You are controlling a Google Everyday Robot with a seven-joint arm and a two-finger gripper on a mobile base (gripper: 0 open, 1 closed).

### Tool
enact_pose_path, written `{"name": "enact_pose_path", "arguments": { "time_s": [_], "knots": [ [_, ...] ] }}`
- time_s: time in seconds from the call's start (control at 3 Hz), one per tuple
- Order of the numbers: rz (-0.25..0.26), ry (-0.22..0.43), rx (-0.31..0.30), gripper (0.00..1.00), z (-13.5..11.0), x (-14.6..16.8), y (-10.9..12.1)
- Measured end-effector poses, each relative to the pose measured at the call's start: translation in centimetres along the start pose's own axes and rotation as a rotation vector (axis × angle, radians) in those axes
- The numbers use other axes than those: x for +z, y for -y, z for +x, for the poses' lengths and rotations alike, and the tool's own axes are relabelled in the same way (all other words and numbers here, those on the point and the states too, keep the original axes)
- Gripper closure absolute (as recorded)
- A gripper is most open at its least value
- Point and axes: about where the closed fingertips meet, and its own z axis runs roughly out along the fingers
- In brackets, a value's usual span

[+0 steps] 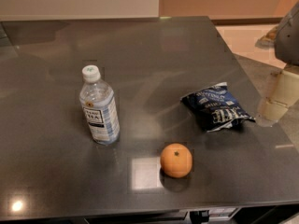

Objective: Pick blue chip bag

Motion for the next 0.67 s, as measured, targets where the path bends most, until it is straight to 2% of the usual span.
{"name": "enact_pose_path", "arguments": {
  "time_s": [0.33, 0.67],
  "knots": [
    [-0.002, 0.004, 0.0, 0.0, 0.0, 0.2, 0.2],
    [-0.01, 0.025, 0.021, 0.0, 0.9, 1.7, 0.7]
  ]
}}
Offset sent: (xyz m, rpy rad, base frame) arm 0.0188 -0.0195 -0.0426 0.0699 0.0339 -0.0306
